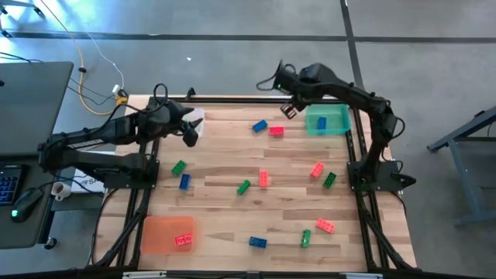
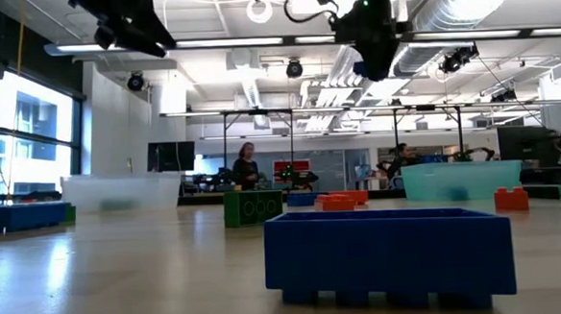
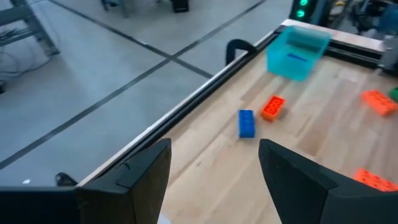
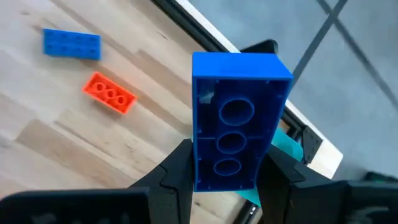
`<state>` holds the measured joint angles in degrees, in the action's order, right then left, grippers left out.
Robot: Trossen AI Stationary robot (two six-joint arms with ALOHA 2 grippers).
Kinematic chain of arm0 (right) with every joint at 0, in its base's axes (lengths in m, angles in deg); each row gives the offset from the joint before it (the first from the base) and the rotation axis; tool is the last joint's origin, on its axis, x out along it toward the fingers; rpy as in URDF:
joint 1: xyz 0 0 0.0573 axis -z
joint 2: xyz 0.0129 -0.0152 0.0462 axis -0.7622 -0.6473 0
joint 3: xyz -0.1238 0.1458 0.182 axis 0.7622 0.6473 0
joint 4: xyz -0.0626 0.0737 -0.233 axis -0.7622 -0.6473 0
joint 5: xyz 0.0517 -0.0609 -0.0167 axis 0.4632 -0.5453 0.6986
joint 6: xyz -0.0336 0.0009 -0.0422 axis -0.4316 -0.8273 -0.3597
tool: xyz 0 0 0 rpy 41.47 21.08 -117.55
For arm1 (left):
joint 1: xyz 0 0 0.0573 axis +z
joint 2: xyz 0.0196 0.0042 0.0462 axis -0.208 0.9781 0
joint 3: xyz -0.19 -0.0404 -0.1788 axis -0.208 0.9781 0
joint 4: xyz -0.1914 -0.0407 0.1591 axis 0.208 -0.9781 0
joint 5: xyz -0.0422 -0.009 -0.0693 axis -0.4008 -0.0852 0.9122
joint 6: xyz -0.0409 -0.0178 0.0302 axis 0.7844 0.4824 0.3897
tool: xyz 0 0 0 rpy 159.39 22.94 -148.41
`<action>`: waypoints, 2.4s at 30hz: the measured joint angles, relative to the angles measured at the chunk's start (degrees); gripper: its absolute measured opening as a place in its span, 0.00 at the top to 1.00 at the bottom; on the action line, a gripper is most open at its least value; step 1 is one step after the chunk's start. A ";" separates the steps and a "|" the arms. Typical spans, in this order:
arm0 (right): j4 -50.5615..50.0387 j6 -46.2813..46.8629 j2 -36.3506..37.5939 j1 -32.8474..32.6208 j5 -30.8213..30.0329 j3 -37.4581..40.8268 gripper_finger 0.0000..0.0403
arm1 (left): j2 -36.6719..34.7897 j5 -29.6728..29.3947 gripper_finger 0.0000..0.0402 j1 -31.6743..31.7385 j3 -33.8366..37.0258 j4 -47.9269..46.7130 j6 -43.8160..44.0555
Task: Sort & place blocks by color
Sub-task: Put the blue game piece into the blue bin, then put the green game piece into the white bin
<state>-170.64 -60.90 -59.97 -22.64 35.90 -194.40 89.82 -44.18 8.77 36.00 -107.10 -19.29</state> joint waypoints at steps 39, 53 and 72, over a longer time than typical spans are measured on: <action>20.81 -9.15 3.93 25.75 9.39 43.60 0.74 | 1.03 1.98 0.43 9.69 0.00 -2.48 -0.35; 25.10 -10.34 3.93 30.00 9.36 46.07 0.67 | 1.03 5.67 0.43 9.69 0.00 -8.49 4.31; 23.80 -10.15 3.92 29.95 9.37 44.47 0.52 | 1.03 13.77 0.43 9.69 -0.02 -16.96 9.71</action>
<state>-146.84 -71.05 -56.05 7.31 45.28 -149.93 90.85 -30.41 18.45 35.98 -124.05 -9.58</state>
